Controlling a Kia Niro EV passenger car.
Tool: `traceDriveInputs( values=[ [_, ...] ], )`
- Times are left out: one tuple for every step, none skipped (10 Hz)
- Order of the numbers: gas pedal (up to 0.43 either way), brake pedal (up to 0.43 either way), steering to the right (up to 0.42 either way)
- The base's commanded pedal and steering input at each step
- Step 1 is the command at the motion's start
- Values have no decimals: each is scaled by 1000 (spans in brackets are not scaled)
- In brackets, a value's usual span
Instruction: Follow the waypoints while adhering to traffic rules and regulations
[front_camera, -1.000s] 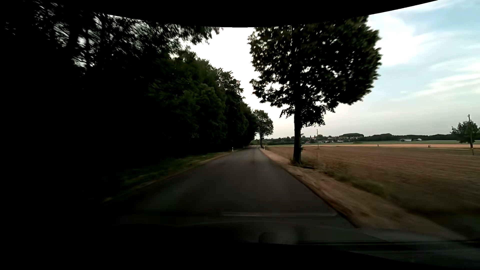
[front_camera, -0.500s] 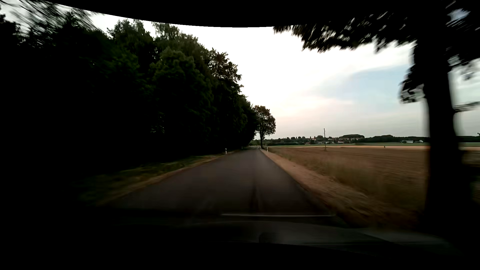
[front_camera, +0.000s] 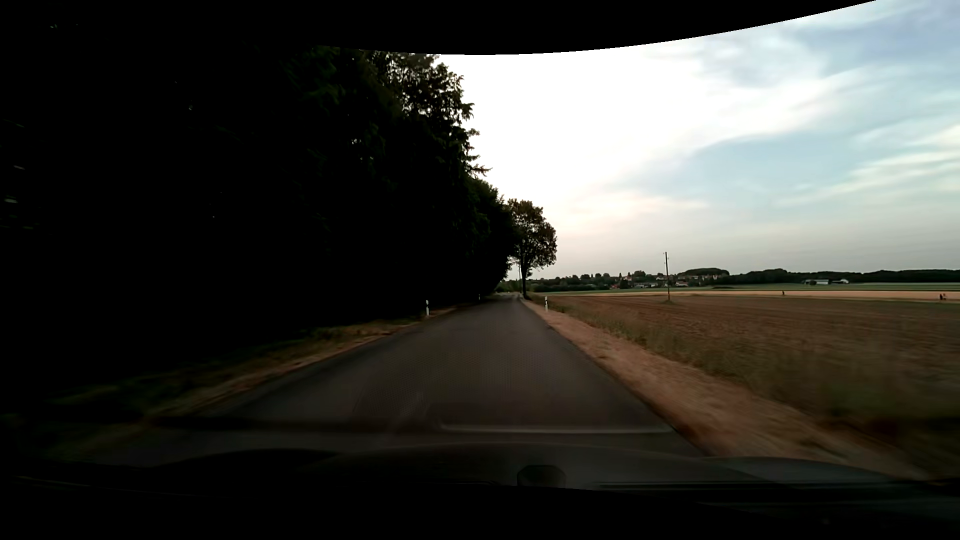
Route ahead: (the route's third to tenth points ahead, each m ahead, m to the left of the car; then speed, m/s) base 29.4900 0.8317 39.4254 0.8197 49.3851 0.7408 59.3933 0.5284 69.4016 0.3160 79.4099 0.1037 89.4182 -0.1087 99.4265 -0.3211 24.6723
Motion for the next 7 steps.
traceDriveInputs(
  values=[
    [169, 6, -1],
    [157, 6, 0],
    [157, 6, 0],
    [157, 6, 0],
    [157, 6, 0],
    [157, 6, 0],
    [157, 6, 0]
  ],
)
